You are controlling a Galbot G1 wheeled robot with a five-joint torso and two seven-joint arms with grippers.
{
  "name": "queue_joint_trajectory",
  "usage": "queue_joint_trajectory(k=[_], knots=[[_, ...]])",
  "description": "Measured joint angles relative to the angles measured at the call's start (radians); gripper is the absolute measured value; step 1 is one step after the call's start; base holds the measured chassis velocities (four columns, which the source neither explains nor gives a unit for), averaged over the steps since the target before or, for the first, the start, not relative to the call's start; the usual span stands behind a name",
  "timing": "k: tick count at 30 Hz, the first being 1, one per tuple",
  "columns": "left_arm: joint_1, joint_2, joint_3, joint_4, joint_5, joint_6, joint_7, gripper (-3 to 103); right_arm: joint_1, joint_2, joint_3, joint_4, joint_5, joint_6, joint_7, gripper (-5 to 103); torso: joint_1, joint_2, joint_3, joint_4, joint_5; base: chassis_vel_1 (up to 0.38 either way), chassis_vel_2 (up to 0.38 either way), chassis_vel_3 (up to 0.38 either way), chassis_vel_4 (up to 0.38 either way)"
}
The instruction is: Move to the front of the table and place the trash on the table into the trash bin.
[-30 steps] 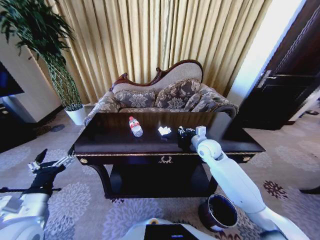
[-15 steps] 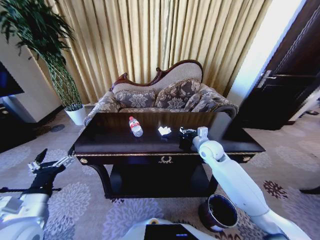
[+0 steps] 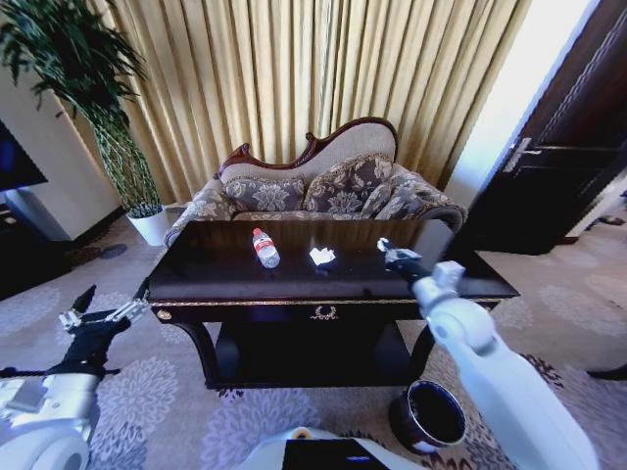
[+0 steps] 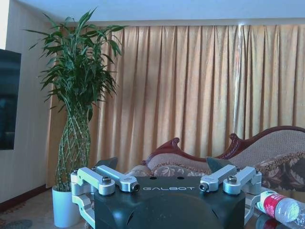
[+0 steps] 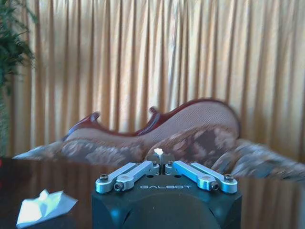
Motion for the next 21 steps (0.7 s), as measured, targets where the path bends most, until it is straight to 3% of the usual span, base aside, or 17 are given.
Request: queue_joint_trajectory(k=[7,21], knots=[[-0.019,0.016,0.037,0.0,-0.002,0.005,-0.001,100,-0.213,0.05,0.16,0.116,-0.017,0.027,-0.002,1,0.0,0.0,0.0,-0.0005,0.0002,0.0,0.0,0.0,0.0],[-0.02,0.026,0.071,0.0,0.002,0.02,-0.001,100,-0.349,0.1,0.233,0.174,-0.063,0.072,-0.003,1,0.0,0.0,0.0,-0.0002,0.0002,0.0,0.0,0.0,0.0]])
